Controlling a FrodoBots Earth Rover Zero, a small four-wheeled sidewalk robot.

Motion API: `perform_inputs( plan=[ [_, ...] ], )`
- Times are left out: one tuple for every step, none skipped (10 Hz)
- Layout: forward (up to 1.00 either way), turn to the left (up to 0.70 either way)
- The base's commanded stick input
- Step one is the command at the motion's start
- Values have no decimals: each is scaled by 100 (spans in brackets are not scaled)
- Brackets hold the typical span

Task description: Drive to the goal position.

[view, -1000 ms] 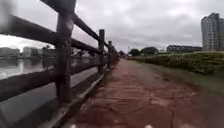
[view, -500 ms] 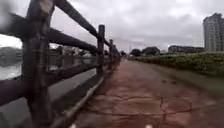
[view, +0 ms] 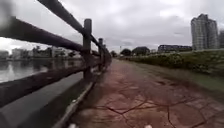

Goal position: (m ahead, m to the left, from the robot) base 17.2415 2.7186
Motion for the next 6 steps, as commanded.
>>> perform_inputs(
  plan=[
    [85, -33],
    [85, -33],
    [85, -33],
    [85, -27],
    [85, -8],
    [85, 1]
  ],
)
